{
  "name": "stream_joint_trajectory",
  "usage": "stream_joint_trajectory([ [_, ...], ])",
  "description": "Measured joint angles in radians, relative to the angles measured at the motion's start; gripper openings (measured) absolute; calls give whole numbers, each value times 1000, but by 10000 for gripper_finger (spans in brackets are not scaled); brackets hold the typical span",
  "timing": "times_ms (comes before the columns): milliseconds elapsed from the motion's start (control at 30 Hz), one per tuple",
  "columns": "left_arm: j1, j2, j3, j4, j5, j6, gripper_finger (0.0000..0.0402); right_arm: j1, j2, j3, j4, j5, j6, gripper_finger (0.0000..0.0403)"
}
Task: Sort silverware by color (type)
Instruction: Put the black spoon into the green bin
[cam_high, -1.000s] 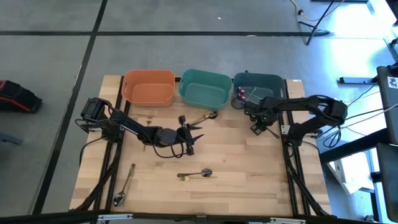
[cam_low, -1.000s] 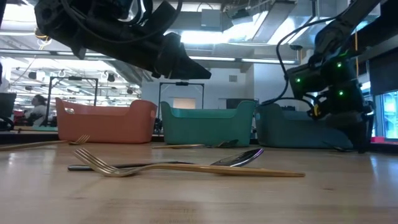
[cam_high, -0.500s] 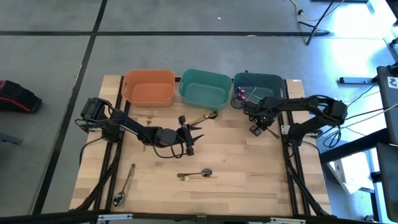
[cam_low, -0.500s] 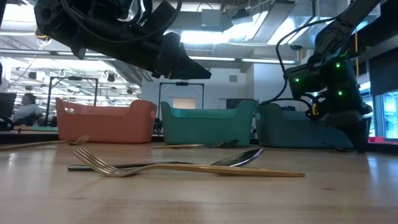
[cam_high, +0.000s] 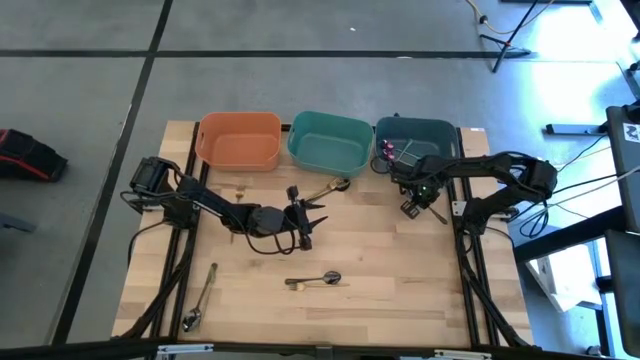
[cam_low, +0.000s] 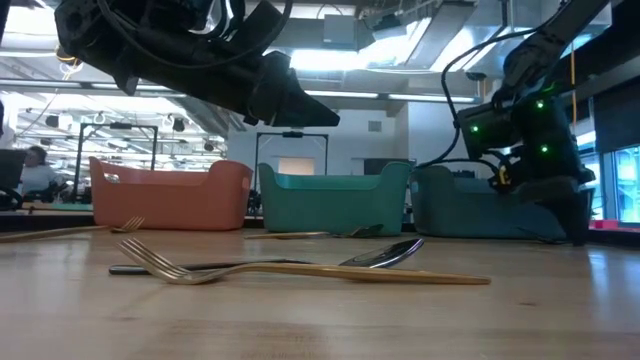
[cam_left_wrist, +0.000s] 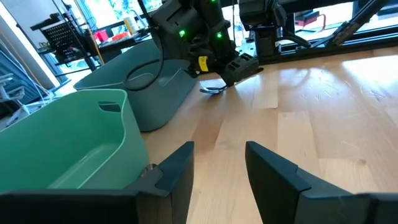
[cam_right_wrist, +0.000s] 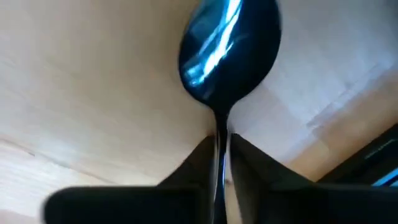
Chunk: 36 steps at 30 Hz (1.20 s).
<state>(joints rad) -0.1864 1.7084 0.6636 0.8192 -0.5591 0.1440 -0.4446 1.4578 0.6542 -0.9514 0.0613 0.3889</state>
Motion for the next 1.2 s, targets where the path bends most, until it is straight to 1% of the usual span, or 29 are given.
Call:
stream_joint_trajectory([
  [100,0,0,0,0,0,0,140,0,-16,26,-14,8,-3,89],
  [200,0,0,0,0,-2,0,140,0,-62,50,-48,8,-4,122],
  [333,0,0,0,1,-2,0,140,0,-156,89,-123,7,-4,151],
  [400,0,0,0,1,-2,0,140,0,-212,115,-156,28,-4,160],
  [533,0,0,0,1,-2,0,140,-1,-322,156,-174,71,-3,167],
  [600,1,0,0,1,-2,0,140,-1,-364,180,-168,109,-5,167],
  [733,1,0,0,2,-2,-1,140,-3,-396,216,-141,239,-28,167],
  [800,1,0,0,5,-2,-1,140,-21,-396,225,-113,271,-53,168],
  [967,5,0,0,7,0,-1,140,-120,-372,227,-20,209,-148,168],
  [1133,3,0,0,6,0,-9,140,-198,-345,227,43,205,-212,168],
  [1200,3,0,0,6,0,-10,140,-223,-337,227,60,173,-237,168],
])
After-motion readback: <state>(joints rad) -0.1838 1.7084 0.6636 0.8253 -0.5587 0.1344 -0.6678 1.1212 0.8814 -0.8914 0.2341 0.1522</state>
